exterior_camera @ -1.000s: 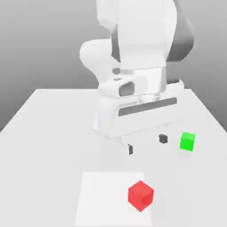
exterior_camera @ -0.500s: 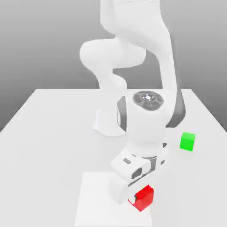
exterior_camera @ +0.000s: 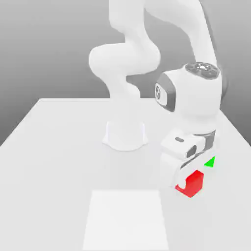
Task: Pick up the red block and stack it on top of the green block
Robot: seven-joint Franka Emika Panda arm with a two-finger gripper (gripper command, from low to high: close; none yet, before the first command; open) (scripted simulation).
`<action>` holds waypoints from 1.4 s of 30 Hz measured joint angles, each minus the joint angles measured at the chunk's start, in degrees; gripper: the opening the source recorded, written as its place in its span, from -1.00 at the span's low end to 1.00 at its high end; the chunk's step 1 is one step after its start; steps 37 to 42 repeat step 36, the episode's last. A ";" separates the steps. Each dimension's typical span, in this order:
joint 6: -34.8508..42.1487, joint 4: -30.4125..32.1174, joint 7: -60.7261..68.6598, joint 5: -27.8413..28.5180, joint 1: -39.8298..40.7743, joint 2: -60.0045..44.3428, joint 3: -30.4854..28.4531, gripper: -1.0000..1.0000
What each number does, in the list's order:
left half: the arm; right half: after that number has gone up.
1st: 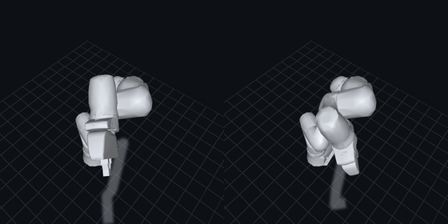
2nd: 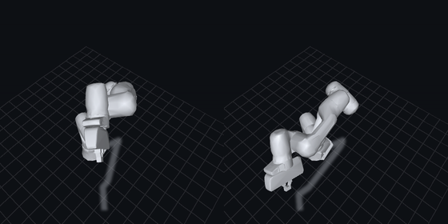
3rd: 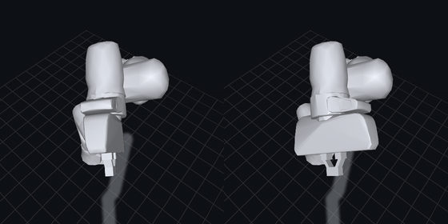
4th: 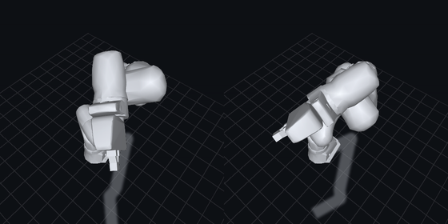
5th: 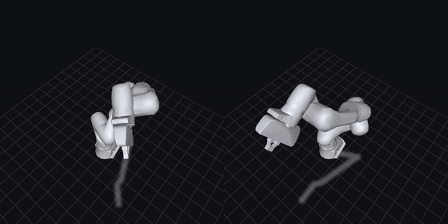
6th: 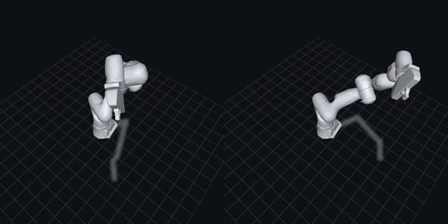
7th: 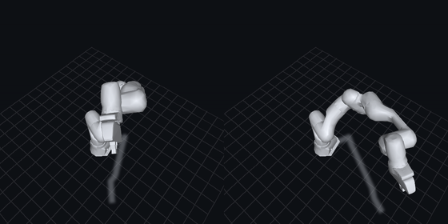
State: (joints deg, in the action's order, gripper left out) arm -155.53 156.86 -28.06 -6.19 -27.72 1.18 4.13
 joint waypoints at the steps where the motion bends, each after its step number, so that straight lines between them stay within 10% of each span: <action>1: 0.21 0.90 -2.22 -0.62 -1.75 1.12 0.85 -1.00; 14: 2.22 12.09 -30.54 -8.21 -17.58 14.99 18.48 -1.00; 21: -10.83 12.32 -38.99 1.93 -13.69 1.89 21.05 -1.00; 22: -12.64 12.28 -41.22 5.18 -13.33 -0.11 20.29 1.00; 42: -0.23 12.59 -33.63 -5.97 -19.45 12.95 17.58 1.00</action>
